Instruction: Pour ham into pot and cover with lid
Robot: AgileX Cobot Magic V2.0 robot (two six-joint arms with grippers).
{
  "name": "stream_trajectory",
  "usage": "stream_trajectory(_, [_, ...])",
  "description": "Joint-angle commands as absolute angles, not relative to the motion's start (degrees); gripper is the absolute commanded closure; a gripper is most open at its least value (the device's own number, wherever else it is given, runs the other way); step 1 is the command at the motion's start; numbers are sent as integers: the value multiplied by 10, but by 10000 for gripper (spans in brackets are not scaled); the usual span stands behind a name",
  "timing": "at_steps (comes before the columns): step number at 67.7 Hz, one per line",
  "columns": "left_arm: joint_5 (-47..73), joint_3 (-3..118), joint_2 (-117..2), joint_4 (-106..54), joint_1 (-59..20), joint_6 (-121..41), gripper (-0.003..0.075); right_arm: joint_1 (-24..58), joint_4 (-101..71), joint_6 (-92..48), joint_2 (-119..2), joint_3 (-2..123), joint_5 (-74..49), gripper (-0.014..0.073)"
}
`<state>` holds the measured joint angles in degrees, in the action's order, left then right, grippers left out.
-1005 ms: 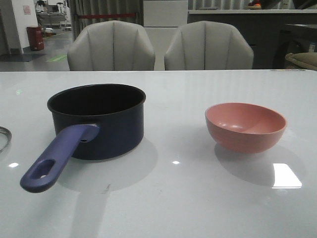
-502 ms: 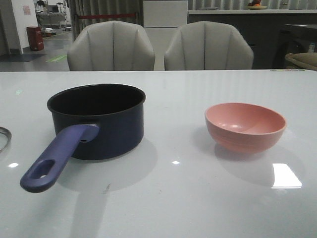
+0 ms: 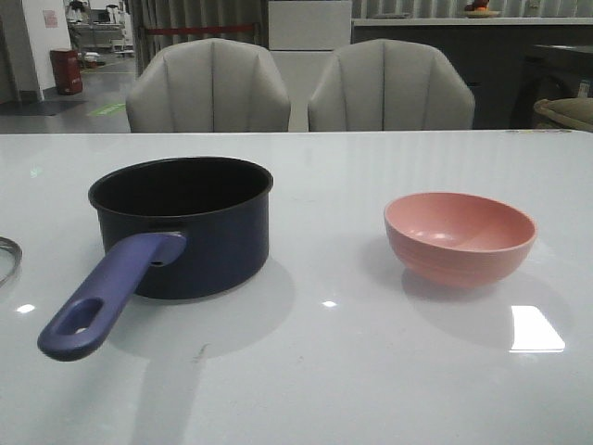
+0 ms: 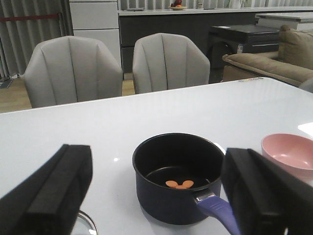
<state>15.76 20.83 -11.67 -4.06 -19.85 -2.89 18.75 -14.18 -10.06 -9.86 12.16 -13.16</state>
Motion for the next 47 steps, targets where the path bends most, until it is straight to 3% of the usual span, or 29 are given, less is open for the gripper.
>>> stream_trajectory(1, [119,224,-127,-43,-204,-26,138,188,-146,-108,-102,136,-91,463])
stream_trajectory(26, [160,254,-133,-53,-204,-26,105,188,-146,-108,-102,136,-92,446])
stream_trajectory(36, [201,295,-184,-43,-203,-21,35,188,-146,-108,-102,136,-92,446])
stream_trajectory(47, [213,336,-270,7,-161,74,32,188,-146,-108,-102,136,-92,446])
